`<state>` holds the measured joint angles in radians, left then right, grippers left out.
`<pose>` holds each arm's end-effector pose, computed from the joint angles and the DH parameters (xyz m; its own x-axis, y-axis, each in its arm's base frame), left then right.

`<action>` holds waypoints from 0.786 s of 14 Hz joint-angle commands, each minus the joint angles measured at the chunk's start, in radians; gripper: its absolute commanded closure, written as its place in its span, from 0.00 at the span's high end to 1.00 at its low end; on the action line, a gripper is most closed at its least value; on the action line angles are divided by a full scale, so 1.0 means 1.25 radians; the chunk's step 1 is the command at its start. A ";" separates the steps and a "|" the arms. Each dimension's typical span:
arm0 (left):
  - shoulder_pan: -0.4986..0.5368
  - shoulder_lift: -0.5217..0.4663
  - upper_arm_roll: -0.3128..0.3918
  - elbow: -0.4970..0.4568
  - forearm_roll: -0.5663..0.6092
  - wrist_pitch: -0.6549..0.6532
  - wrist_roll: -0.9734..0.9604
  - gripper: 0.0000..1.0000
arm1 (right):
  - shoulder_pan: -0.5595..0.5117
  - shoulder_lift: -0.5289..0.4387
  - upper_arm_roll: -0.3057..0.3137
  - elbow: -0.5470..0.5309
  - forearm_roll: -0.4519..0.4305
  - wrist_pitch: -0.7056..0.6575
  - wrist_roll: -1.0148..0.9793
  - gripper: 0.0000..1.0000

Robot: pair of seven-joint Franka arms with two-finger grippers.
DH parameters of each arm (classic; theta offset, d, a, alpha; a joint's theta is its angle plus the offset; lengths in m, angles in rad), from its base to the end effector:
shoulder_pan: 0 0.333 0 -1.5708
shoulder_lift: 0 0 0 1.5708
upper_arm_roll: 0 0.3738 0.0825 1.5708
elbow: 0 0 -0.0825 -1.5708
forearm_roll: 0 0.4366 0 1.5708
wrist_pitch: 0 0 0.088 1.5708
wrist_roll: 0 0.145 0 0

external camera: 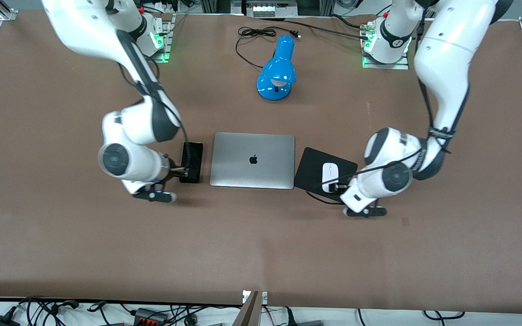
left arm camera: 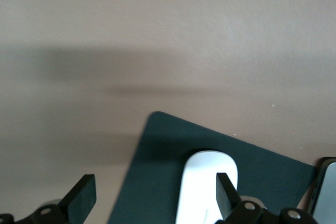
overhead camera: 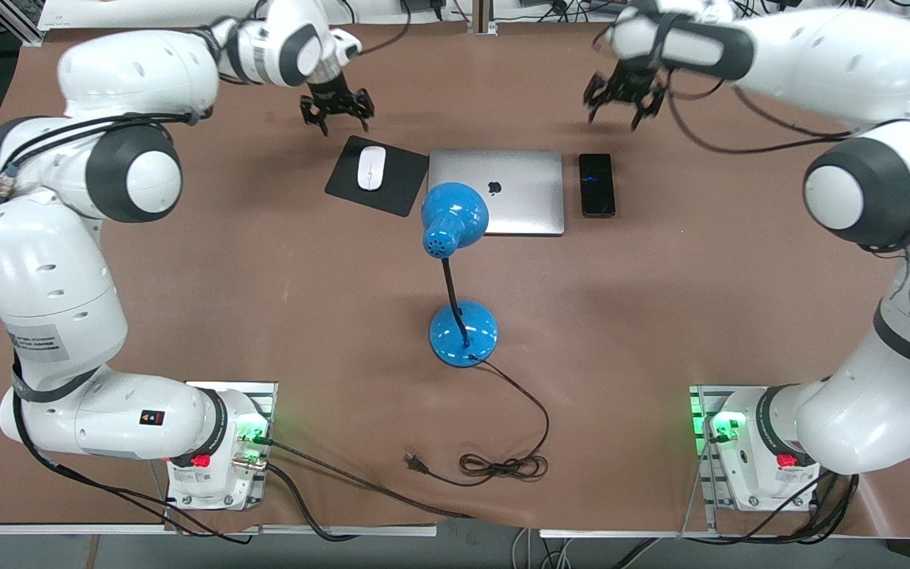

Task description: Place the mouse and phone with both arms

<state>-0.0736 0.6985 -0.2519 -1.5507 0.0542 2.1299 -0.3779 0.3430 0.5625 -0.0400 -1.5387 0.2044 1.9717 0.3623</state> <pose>0.7360 -0.2178 0.2150 0.9888 0.0646 -0.1346 0.0750 -0.9945 0.0734 0.7153 0.2489 0.3020 0.9744 -0.1350 -0.1800 -0.1541 -0.9833 -0.0967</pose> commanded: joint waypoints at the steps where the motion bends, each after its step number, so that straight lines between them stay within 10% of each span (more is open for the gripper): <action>1: 0.015 -0.078 0.004 -0.014 -0.004 -0.057 0.005 1.00 | -0.075 -0.046 0.007 0.089 0.000 -0.114 -0.046 1.00; 11: 0.108 -0.258 0.008 0.110 -0.002 -0.441 0.011 1.00 | -0.188 -0.157 -0.017 0.248 -0.162 -0.307 -0.243 1.00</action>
<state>0.0448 0.4031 -0.2481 -1.4952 0.0544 1.7161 -0.3681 0.1431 0.3909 -0.0632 -1.2397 0.0138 1.6005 0.0977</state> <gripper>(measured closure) 0.000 0.000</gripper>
